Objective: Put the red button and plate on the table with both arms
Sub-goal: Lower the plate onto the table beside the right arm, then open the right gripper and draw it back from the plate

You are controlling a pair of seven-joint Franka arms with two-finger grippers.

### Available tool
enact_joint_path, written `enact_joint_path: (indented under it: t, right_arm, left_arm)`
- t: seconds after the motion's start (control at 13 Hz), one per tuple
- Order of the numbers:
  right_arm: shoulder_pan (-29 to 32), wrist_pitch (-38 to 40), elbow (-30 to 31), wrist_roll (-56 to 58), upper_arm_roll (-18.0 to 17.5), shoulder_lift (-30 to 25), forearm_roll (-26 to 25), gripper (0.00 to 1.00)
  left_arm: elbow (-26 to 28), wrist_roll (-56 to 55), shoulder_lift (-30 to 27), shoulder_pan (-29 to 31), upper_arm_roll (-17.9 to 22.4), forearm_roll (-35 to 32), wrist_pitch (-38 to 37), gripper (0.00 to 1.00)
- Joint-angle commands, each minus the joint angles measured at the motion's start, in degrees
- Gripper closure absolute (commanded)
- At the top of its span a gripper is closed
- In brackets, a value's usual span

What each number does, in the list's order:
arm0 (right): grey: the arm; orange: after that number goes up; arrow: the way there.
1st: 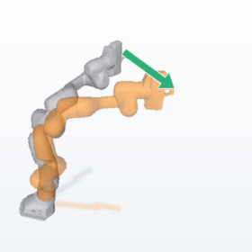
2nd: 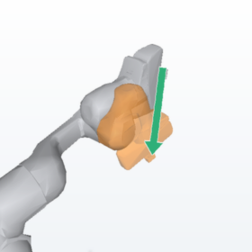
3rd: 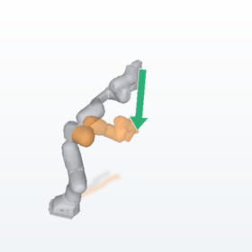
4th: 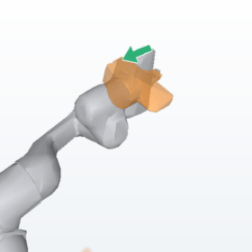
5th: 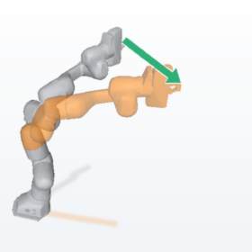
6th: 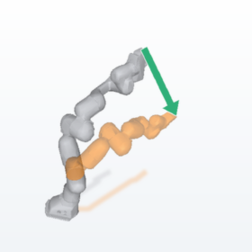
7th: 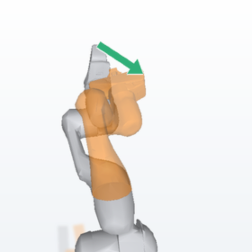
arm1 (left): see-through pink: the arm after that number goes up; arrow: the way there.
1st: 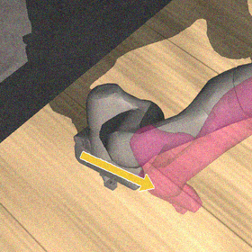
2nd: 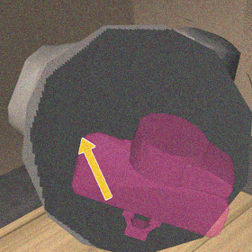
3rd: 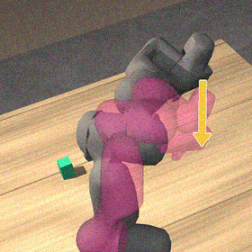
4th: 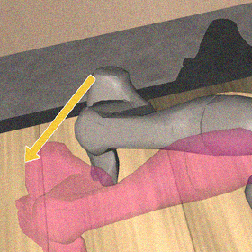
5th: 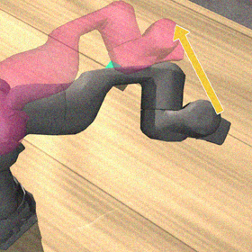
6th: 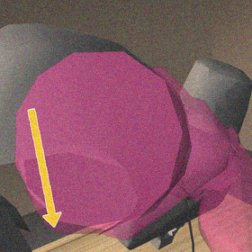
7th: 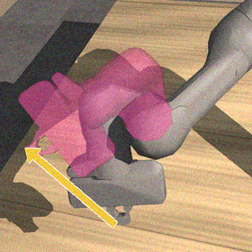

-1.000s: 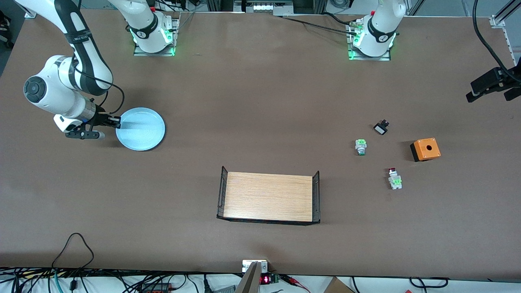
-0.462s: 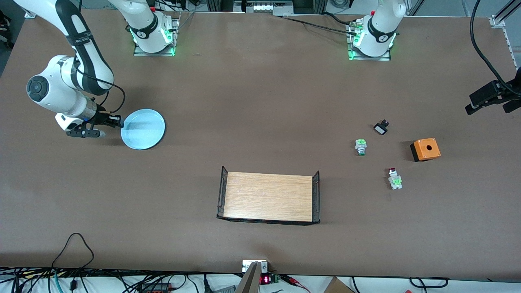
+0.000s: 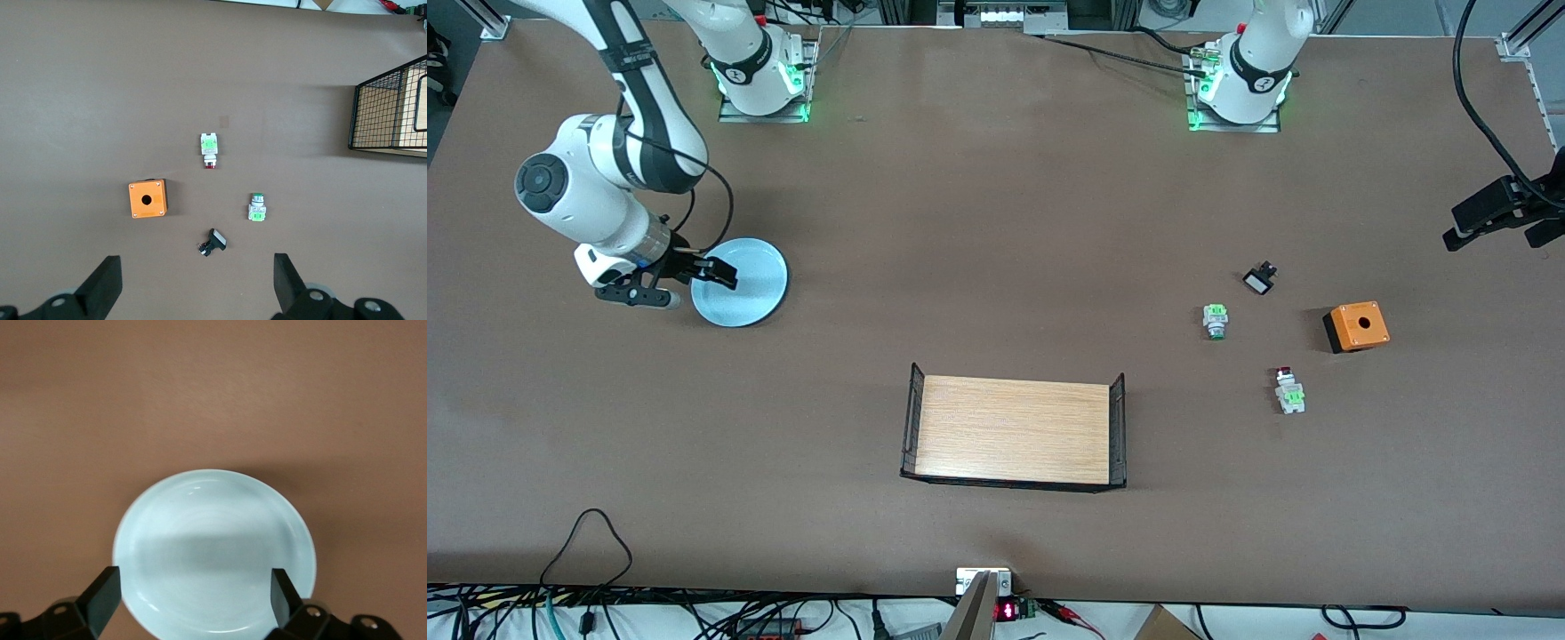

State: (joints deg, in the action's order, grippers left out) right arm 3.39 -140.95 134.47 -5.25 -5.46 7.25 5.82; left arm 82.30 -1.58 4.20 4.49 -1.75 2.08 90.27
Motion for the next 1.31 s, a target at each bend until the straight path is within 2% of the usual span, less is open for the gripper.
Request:
enact_joint_path:
  t: [0.0, 0.23, 0.46, 0.69, 1.08, 1.23]
  right_arm:
    - [0.6, 10.8, -7.8, -2.0, -0.8, -1.5, 0.4, 0.00]
    - [0.7, 30.0, -23.6, -4.1, -0.8, -0.8, 0.0, 0.00]
    - [0.9, 39.3, -32.1, -4.2, -0.6, -0.6, -1.9, 0.00]
    - [0.5, 43.6, -36.8, -3.8, -0.7, -0.6, -7.5, 0.00]
    - [0.4, 45.8, -41.7, -0.2, 0.4, -1.3, -9.5, 0.00]
    - [-3.0, 45.8, -42.0, 2.4, 5.9, -1.5, -9.6, 0.00]
  left_arm:
    - [-0.5, 1.4, 0.1, -0.1, -0.2, 0.8, 0.5, 0.00]
    - [-0.6, 1.5, 0.1, -0.2, -0.3, 0.9, 0.7, 0.00]
    - [-0.6, 1.5, 0.1, -0.4, -0.4, 1.1, 0.7, 0.00]
    - [-1.1, 6.3, 0.1, -0.4, -0.4, 0.9, 0.7, 0.00]
    - [-0.8, 8.6, -0.4, 0.8, 0.2, 3.5, 0.3, 0.00]
    - [-0.9, 7.2, -0.5, 0.7, -0.1, 3.1, -1.2, 0.00]
